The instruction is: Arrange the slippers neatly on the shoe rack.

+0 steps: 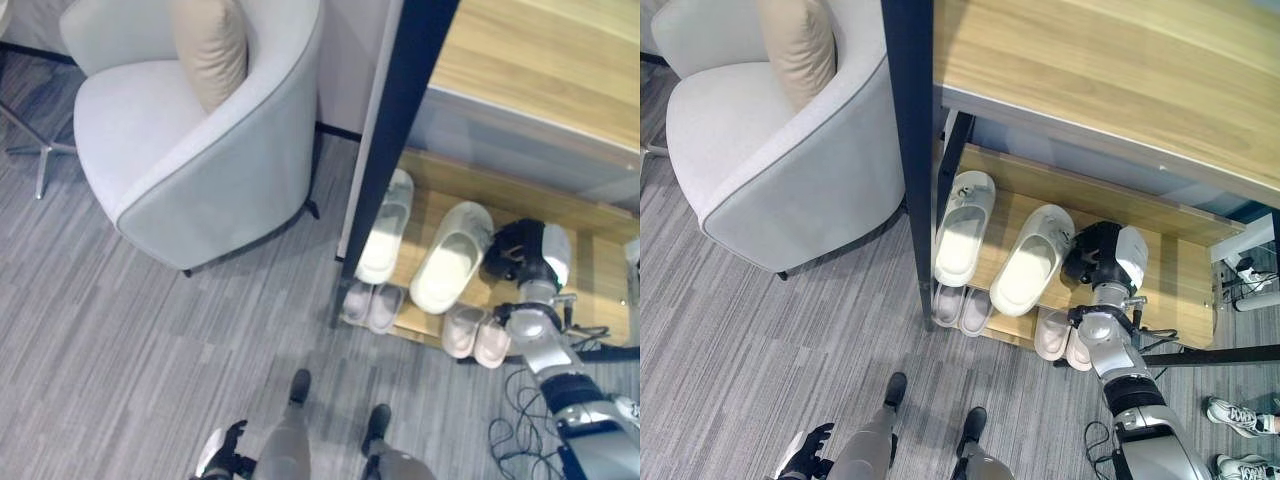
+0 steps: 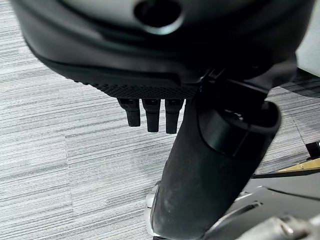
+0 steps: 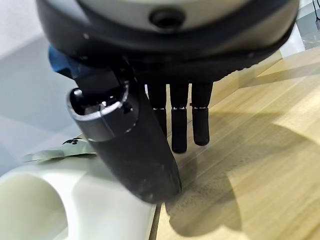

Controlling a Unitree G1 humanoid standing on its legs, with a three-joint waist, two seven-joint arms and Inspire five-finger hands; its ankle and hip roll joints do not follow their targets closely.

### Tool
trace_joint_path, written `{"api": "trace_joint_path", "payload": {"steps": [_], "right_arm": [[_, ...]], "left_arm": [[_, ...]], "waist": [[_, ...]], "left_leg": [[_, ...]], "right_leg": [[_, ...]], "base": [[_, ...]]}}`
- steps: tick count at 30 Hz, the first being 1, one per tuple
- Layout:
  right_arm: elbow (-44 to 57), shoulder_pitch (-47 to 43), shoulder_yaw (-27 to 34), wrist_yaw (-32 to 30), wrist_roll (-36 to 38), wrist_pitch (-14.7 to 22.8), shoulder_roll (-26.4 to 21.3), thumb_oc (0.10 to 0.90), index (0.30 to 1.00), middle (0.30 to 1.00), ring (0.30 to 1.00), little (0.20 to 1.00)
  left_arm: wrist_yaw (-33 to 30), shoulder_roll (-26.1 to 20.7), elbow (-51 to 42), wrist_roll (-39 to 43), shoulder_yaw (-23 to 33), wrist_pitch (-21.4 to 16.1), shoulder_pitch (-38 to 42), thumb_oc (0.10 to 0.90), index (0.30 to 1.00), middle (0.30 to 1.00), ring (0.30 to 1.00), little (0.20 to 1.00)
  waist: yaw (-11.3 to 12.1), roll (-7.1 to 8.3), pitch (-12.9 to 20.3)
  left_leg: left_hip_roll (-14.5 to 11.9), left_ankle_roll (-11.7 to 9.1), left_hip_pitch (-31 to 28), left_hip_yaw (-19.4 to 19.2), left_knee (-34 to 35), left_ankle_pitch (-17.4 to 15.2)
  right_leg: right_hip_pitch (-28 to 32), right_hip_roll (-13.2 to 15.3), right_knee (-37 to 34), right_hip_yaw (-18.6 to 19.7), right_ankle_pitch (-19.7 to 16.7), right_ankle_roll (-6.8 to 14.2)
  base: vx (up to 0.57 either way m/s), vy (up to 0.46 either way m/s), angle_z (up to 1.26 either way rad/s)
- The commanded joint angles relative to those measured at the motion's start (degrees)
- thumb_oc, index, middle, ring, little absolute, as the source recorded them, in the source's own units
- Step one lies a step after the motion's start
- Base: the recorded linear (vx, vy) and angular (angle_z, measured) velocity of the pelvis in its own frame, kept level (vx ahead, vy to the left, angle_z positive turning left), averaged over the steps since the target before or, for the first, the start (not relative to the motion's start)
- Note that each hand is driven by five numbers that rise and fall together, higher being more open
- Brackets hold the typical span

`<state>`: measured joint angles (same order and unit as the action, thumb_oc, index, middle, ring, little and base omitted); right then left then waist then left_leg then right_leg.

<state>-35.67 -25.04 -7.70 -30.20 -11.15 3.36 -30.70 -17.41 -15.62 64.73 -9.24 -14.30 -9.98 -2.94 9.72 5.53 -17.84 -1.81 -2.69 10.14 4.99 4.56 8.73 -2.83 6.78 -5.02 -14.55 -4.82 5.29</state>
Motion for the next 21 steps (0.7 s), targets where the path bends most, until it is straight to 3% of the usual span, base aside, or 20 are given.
{"api": "trace_joint_path", "payload": {"steps": [1, 8, 21], "right_arm": [[9.4, 1.3, 4.6, -4.8, -2.7, 2.1, -2.2, 0.800, 0.900, 0.900, 0.900, 0.900], [19.5, 7.4, 9.1, -6.2, -5.7, 2.4, 0.1, 0.800, 0.900, 0.900, 0.900, 0.900], [22.8, 6.7, 6.4, -4.7, -2.9, 4.7, 4.1, 0.800, 0.900, 0.900, 0.900, 0.900]], "left_arm": [[-1.9, 1.4, 3.6, 0.9, -1.3, -0.4, -0.4, 0.800, 0.900, 0.900, 0.900, 0.900], [-1.8, 1.8, 3.5, -0.1, -0.3, 0.0, -1.1, 0.800, 0.900, 0.900, 0.900, 0.900], [-1.8, 2.0, 4.2, -0.1, -0.4, 0.2, -1.1, 0.800, 0.900, 0.900, 0.900, 0.900]], "waist": [[0.6, 0.24, 4.0], [-0.2, 0.21, 5.3], [0.1, 0.56, 5.6]], "left_leg": [[0.6, 2.4, -4.2, 2.9, -0.8, -10.1], [0.4, 2.5, -5.2, 2.9, -0.4, -10.6], [0.4, 2.6, -5.8, 2.8, -0.2, -10.7]], "right_leg": [[-0.7, 1.6, 2.7, 1.3, 5.1, 2.5], [0.0, 1.4, 2.9, 1.5, 5.6, 2.4], [0.4, 1.4, 2.6, 1.7, 5.6, 2.3]], "base": [[0.00, 0.000, 0.00], [0.00, 0.000, 0.00], [0.00, 0.000, 0.00]]}}
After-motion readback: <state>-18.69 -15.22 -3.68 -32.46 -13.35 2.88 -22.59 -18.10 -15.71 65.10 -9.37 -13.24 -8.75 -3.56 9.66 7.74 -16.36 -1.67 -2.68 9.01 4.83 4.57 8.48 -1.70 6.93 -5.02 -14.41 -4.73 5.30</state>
